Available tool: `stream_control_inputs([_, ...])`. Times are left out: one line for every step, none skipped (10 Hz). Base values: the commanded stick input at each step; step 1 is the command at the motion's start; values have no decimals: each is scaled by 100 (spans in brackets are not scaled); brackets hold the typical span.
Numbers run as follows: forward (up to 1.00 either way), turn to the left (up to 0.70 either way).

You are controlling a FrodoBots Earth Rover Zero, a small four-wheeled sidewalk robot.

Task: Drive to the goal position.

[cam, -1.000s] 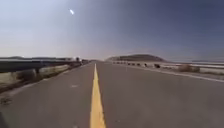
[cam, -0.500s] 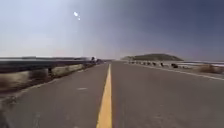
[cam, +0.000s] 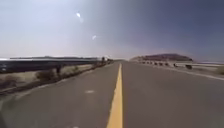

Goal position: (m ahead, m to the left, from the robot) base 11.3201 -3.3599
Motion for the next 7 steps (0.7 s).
stream_control_inputs([50, 0])
stream_control_inputs([50, 0])
stream_control_inputs([50, 0])
stream_control_inputs([50, 0])
stream_control_inputs([50, 0])
stream_control_inputs([50, 0])
stream_control_inputs([50, 0])
